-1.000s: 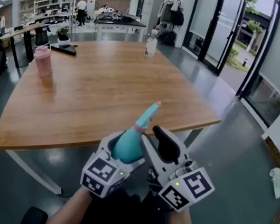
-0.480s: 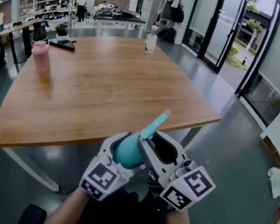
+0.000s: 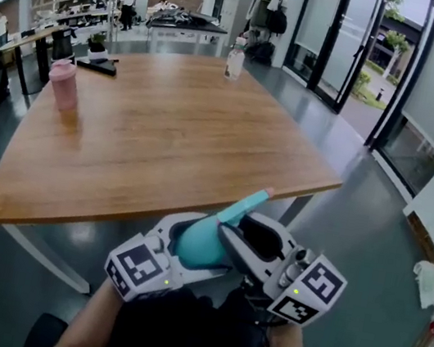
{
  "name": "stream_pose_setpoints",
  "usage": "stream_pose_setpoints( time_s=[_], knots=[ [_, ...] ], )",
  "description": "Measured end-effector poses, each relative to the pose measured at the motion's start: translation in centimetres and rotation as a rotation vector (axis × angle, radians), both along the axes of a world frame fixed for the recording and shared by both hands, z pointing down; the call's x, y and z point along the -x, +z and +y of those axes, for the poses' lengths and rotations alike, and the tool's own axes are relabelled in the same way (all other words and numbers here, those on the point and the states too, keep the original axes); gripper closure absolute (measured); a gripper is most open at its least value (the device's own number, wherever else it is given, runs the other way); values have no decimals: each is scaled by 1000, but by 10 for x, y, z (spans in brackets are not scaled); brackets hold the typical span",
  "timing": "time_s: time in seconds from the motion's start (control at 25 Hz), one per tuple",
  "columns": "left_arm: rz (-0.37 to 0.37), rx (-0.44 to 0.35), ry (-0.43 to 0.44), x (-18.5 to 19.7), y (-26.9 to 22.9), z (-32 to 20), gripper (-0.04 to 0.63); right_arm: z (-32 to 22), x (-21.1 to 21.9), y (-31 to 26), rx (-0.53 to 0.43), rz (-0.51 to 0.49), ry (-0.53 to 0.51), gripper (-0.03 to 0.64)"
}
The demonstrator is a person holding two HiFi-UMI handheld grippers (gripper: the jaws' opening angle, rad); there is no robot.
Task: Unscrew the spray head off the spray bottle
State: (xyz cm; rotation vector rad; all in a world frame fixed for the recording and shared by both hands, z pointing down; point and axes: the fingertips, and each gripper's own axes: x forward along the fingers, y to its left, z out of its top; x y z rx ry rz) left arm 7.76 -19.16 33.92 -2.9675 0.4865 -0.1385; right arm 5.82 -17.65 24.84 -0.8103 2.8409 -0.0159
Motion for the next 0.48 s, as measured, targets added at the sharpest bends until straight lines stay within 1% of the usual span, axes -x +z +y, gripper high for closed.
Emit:
stream_pose_setpoints(
  time_s=[0.16,0.24,0.32,0.4,0.48],
  knots=[
    [3,13,67,-1,2,8,161,4,-3,2,-7,2,-47,485],
    [11,17,115,-1,4,11,163,5,-3,3,-10,4,-78,485],
    [27,25,193,-2,4,20,163,11,-3,2,-17,-5,-142,485],
    [44,40,284,-3,3,34,164,22,-3,0,-28,-23,-231,485],
    [55,53,328,-3,0,41,164,28,-3,-3,-32,-48,-292,485]
  ],
)
